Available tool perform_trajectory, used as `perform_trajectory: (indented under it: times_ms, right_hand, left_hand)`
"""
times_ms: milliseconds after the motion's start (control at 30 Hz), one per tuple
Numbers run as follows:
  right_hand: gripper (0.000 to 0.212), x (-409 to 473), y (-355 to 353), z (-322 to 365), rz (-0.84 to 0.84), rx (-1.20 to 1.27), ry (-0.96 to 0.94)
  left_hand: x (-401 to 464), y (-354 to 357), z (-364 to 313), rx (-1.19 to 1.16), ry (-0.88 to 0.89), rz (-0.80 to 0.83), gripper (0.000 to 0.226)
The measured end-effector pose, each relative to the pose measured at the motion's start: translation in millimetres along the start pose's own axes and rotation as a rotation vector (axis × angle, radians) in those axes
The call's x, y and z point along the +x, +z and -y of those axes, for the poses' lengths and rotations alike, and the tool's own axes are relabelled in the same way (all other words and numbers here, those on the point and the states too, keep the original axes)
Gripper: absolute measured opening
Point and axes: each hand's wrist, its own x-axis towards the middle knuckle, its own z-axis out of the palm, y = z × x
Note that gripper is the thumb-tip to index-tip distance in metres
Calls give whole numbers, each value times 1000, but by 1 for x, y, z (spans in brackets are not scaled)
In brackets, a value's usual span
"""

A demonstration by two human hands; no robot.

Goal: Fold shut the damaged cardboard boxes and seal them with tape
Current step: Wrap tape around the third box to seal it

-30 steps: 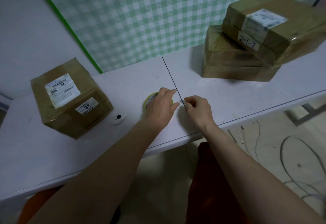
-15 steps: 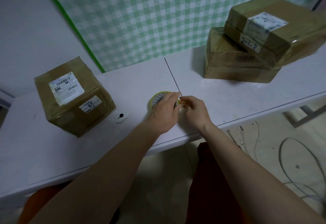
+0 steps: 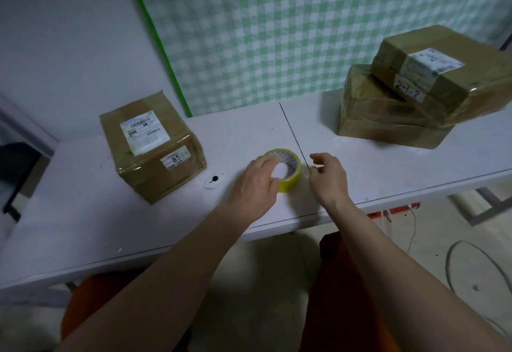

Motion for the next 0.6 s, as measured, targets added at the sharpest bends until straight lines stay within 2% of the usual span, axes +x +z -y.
perform_trajectory:
  times_ms: [100, 333, 500, 600]
  right_hand:
    - [34, -8, 7, 18, -73, -30, -79]
    - [35, -44, 71, 82, 144, -40, -287]
    - [44, -58, 116, 112, 286, -54, -316]
    - [60, -57, 134, 129, 293, -56, -298]
  left_hand:
    - [-12, -13, 7, -4, 45, -117, 42]
    - [-61, -78, 63, 114, -47, -386, 39]
    - [-100, -114, 106, 136, -391, -633, 56]
    - [-102, -130, 128, -52, -666, -598, 68]
